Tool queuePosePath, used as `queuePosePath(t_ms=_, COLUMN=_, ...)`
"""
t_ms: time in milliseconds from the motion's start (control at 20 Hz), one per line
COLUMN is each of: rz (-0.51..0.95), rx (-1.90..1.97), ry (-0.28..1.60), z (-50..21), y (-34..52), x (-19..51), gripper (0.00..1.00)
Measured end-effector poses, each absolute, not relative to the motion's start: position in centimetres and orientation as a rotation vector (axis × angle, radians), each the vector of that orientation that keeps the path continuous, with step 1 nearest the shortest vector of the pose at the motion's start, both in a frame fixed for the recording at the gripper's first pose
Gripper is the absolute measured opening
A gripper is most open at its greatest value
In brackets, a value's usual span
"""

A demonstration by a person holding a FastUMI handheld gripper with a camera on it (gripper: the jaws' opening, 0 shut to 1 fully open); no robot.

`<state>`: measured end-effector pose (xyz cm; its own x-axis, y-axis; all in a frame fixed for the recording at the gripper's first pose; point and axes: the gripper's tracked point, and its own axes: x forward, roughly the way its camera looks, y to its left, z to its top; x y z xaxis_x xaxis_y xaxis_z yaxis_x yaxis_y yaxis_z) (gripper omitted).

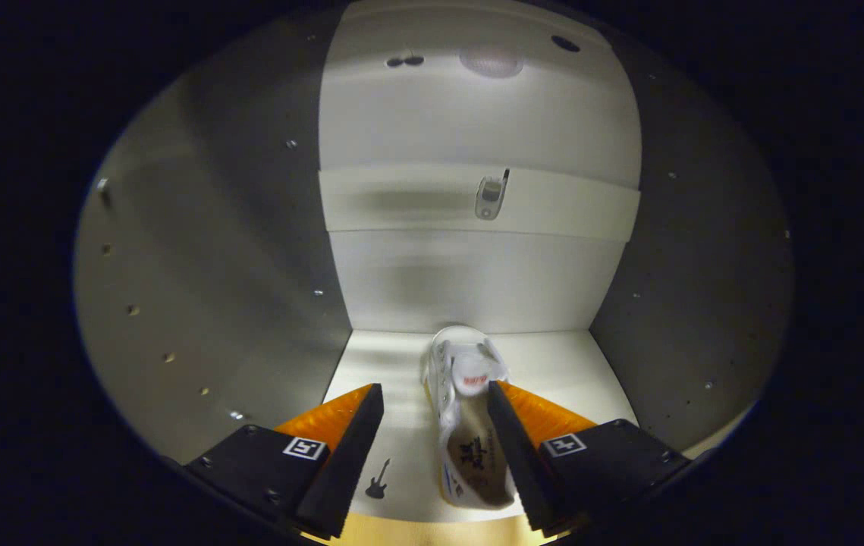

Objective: Open the shoe cabinet door, grab the shoes and put them into the shoe cabinet, then close the shoe cabinet door.

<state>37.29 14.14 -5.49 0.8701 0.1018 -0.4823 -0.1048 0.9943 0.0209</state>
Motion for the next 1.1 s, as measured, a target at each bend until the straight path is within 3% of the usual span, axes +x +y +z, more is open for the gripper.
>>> queuePosePath(t_ms=150, rz=0.119, rx=0.007, ry=0.412, z=-2.2, y=13.9, x=32.7, gripper=0.99)
queuePosePath(t_ms=450, rz=0.097, rx=-0.010, ry=0.230, z=2.9, y=12.1, x=21.4, gripper=0.99)
queuePosePath(t_ms=1100, rz=0.201, rx=0.003, ry=0.194, z=0.0, y=6.6, x=-2.2, gripper=0.98)
